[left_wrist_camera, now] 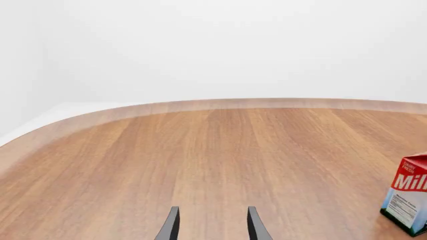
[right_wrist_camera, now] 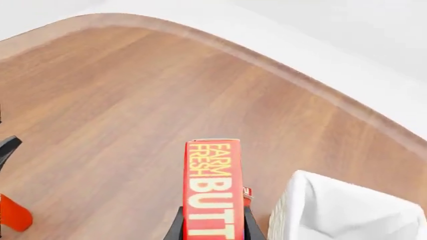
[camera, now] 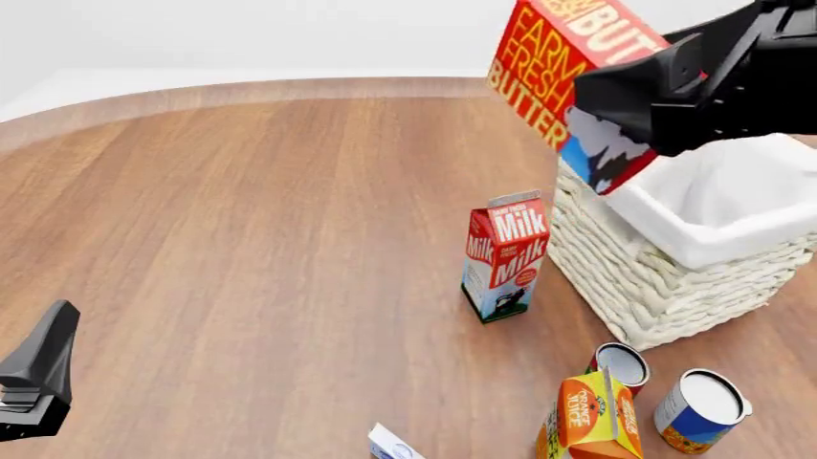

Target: Pick up the cream cheese box and the butter, and put them in the basket.

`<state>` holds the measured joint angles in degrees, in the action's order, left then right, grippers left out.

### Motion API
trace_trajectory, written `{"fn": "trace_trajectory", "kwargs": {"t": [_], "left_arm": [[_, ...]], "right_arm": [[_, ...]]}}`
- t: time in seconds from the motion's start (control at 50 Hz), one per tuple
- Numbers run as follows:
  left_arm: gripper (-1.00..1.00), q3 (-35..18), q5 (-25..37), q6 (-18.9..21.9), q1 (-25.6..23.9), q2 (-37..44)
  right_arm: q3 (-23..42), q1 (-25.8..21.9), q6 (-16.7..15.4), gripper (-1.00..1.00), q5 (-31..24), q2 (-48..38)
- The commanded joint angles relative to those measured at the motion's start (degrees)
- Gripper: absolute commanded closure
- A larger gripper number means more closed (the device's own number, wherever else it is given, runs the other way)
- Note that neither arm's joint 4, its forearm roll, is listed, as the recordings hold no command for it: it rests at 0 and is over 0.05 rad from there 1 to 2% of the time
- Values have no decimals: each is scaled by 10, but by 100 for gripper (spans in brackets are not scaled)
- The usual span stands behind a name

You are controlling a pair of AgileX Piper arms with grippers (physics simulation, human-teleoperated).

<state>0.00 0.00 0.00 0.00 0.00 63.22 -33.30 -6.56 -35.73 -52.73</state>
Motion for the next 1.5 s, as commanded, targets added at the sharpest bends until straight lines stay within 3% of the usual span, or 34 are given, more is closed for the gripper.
{"fn": "trace_trajectory", "kwargs": {"t": [0.02, 0.24, 0.42, 0.54, 0.74, 0.78, 0.82, 0.84, 0.96, 1.5], "left_arm": [[-100, 0, 0, 0, 0, 0], [-100, 0, 0, 0, 0, 0], [-100, 0, 0, 0, 0, 0], [-100, 0, 0, 0, 0, 0], [-100, 0, 0, 0, 0, 0], [-100, 0, 0, 0, 0, 0], [-100, 0, 0, 0, 0, 0], [-100, 0, 0, 0, 0, 0], [-100, 0, 0, 0, 0, 0], [-100, 0, 0, 0, 0, 0]], "right_arm": [[21, 62, 3, 100, -9, 41], [3, 166, 52, 100, 5, 78], [-11, 208, 107, 100, 25, 76], [-32, 228, 158, 100, 49, 65], [-26, 260, 208, 100, 65, 42], [-26, 263, 236, 100, 63, 34], [-11, 263, 232, 100, 55, 31], [-24, 265, 254, 100, 65, 25], [-21, 266, 299, 100, 66, 5], [-74, 307, 324, 100, 114, -30]]}}
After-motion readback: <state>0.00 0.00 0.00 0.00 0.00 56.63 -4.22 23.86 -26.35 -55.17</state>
